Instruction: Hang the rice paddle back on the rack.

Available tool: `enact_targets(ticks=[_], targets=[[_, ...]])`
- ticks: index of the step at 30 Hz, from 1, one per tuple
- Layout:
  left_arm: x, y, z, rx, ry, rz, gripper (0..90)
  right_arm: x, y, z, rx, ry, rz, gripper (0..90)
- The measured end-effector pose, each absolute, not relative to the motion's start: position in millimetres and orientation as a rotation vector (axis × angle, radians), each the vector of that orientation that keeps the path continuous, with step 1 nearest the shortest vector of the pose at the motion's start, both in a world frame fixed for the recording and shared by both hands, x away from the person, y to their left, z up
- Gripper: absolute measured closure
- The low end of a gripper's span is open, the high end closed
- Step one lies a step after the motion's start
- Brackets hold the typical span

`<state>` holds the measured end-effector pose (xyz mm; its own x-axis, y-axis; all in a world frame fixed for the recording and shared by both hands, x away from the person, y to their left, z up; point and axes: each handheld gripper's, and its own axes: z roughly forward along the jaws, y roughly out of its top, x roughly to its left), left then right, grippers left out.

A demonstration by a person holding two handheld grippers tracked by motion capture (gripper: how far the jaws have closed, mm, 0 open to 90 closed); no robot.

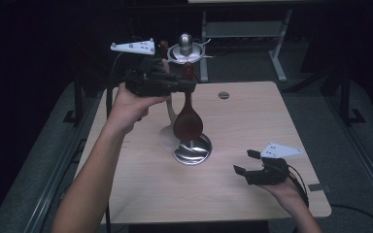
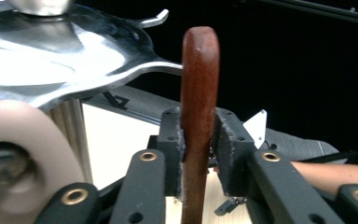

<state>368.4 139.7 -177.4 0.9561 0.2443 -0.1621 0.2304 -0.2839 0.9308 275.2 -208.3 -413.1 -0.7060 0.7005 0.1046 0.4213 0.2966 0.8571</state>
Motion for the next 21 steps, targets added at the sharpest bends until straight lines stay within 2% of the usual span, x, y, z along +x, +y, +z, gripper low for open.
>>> enact_targets(ticks=[11,21], targets=[[363,140,-184,1.915,0.339,0.076,60.1,275,-208,-413,1.02,2.281,1.369,22.4],[350,149,-186,1.948,0.346,0.187,54.1,275,-207,-413,1.02,2.283,1.369,22.4]])
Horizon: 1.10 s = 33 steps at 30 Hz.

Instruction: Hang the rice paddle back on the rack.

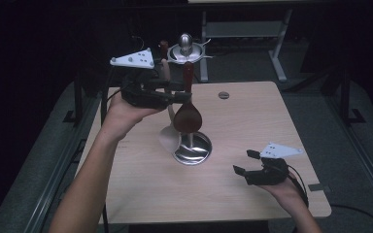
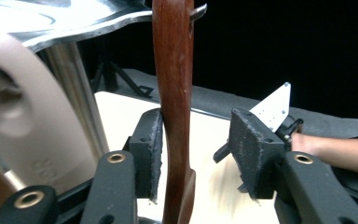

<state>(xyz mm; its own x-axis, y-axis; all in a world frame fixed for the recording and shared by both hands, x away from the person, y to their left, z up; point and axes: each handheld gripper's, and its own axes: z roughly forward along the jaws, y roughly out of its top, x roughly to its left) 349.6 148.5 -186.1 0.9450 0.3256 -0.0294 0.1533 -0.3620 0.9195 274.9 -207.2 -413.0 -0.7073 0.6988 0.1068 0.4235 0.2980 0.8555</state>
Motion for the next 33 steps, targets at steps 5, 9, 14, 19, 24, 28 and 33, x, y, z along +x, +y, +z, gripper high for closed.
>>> enact_targets(ticks=[5,9,14,19,24,28,33], targets=[[345,155,-187,1.955,0.341,0.195,52.1,275,-206,-413,1.018,2.285,1.367,22.4],[343,159,-189,1.96,0.337,0.188,51.0,275,-206,-413,1.013,2.287,1.367,22.4],[338,164,-192,1.962,0.333,0.189,48.5,275,-206,-414,1.011,2.288,1.362,22.4],[333,168,-195,1.973,0.335,0.193,45.4,275,-205,-414,1.011,2.29,1.357,22.4],[327,175,-199,1.978,0.34,0.207,42.4,275,-206,-414,1.015,2.287,1.36,22.4],[323,181,-203,1.985,0.351,0.215,39.9,276,-206,-413,1.009,2.285,1.361,22.4],[316,191,-211,2.005,0.367,0.221,37.9,277,-205,-414,1.006,2.286,1.359,22.4]])
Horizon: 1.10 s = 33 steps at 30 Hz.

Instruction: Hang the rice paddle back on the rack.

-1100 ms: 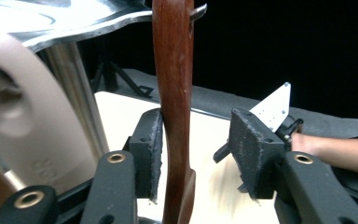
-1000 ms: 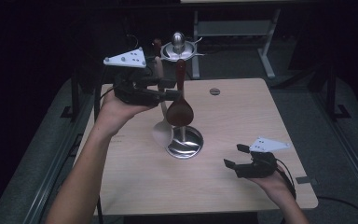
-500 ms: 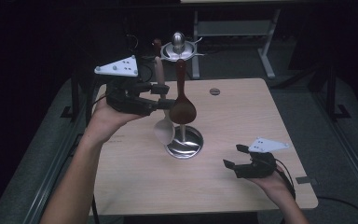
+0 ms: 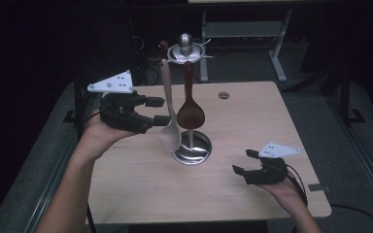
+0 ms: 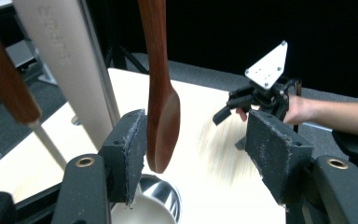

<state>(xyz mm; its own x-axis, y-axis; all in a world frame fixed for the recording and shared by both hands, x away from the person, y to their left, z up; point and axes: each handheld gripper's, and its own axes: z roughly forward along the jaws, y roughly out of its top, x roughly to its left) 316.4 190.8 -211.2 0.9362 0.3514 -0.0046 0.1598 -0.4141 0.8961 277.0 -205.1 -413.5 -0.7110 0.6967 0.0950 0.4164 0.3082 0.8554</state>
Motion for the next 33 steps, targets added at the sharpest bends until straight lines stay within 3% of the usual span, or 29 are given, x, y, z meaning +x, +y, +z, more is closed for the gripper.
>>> enact_targets(ticks=[9,33], targets=[[305,212,-241,2.037,0.41,0.25,32.0,278,-206,-413,1.009,2.276,1.365,22.4],[301,261,-382,2.133,0.633,0.328,15.6,284,-216,-421,1.044,2.243,1.331,22.6]])
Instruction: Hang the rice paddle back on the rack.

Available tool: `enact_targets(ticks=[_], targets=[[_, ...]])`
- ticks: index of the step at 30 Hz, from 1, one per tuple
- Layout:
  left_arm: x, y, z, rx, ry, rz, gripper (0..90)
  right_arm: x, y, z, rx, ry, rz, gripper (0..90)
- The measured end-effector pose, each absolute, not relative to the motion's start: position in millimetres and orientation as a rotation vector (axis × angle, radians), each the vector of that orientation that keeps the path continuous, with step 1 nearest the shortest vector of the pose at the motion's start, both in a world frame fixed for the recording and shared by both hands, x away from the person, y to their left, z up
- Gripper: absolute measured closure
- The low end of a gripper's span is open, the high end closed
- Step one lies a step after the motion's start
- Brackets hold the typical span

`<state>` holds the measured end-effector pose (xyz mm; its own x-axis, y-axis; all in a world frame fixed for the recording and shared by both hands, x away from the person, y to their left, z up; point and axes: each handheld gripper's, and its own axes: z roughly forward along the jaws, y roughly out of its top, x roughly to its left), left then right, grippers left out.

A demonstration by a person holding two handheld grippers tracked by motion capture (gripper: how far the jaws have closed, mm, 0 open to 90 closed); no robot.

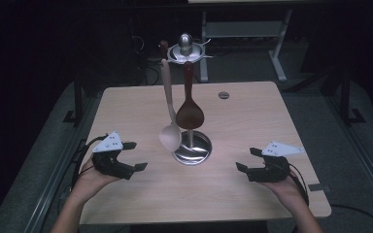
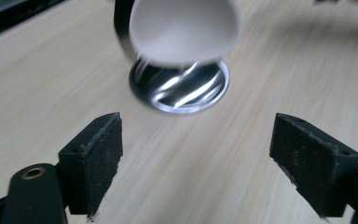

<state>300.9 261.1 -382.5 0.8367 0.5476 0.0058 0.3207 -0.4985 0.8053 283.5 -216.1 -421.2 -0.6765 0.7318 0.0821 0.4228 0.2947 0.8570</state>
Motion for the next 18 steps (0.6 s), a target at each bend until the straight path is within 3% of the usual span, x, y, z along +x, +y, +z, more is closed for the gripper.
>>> enact_targets(ticks=[12,18], targets=[[294,276,-426,2.152,0.743,0.281,13.6,287,-220,-429,1.069,2.239,1.305,22.7],[297,277,-431,2.16,0.751,0.267,13.6,288,-221,-430,1.074,2.235,1.302,22.6]])
